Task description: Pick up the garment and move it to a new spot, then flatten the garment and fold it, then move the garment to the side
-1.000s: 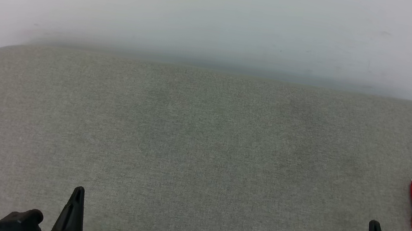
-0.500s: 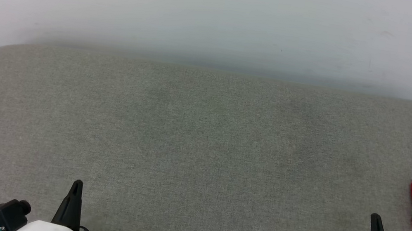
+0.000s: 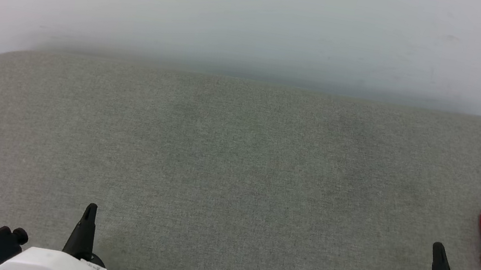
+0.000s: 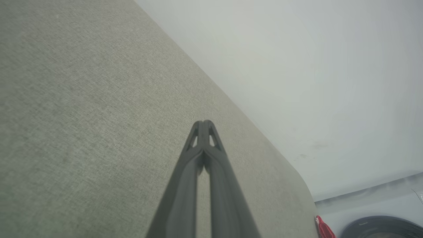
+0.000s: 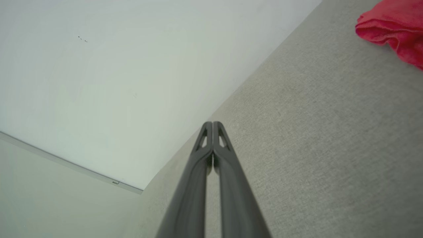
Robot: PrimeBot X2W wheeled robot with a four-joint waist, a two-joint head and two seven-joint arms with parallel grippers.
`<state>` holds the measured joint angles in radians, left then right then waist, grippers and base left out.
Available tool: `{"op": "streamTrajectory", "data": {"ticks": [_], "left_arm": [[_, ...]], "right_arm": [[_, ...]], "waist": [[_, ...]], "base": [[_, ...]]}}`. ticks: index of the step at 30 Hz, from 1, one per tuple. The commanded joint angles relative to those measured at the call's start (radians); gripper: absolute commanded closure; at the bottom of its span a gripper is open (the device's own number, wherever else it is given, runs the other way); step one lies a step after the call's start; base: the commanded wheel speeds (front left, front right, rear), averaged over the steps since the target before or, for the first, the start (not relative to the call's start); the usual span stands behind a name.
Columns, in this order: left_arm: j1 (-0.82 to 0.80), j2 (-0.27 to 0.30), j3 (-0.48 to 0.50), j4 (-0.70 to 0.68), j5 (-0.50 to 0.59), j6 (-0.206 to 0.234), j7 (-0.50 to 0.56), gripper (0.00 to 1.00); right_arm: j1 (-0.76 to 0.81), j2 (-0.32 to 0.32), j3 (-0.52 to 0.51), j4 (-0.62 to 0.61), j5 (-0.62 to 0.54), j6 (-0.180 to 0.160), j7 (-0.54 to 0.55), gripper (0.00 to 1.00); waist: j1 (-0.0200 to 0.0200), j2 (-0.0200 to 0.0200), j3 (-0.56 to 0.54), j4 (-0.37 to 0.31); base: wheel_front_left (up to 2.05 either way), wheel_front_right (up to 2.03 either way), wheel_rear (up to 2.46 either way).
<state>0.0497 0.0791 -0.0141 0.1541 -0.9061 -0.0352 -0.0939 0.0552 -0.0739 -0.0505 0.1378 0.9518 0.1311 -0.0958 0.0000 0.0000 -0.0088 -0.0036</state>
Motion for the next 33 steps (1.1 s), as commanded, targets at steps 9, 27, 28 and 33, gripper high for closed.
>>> {"op": "streamTrajectory", "data": {"ticks": [9,27,28,33], "left_arm": [[-0.050,0.006,0.017,0.008,-0.136,-0.020,0.030,1.00],[-0.088,0.005,0.041,0.034,-0.336,-0.047,0.078,1.00],[-0.089,0.005,0.042,0.036,-0.346,-0.047,0.081,1.00],[-0.098,0.004,0.048,0.043,-0.396,-0.055,0.093,1.00]], "right_arm": [[-0.049,-0.011,-0.003,0.011,0.129,0.000,0.031,1.00],[-0.089,-0.010,-0.010,0.042,0.315,0.000,0.079,1.00],[-0.090,-0.010,-0.010,0.044,0.325,0.000,0.081,1.00],[-0.101,-0.009,-0.012,0.052,0.371,0.000,0.095,1.00]], "waist": [[0.0000,0.0000,0.002,0.000],[0.0000,0.0000,0.004,0.001],[0.0000,0.0000,0.005,0.001],[0.0000,0.0000,0.005,0.002]], "base": [[0.00,0.00,0.00],[0.00,0.00,0.00],[0.00,0.00,0.00],[0.00,0.00,0.00]]}}
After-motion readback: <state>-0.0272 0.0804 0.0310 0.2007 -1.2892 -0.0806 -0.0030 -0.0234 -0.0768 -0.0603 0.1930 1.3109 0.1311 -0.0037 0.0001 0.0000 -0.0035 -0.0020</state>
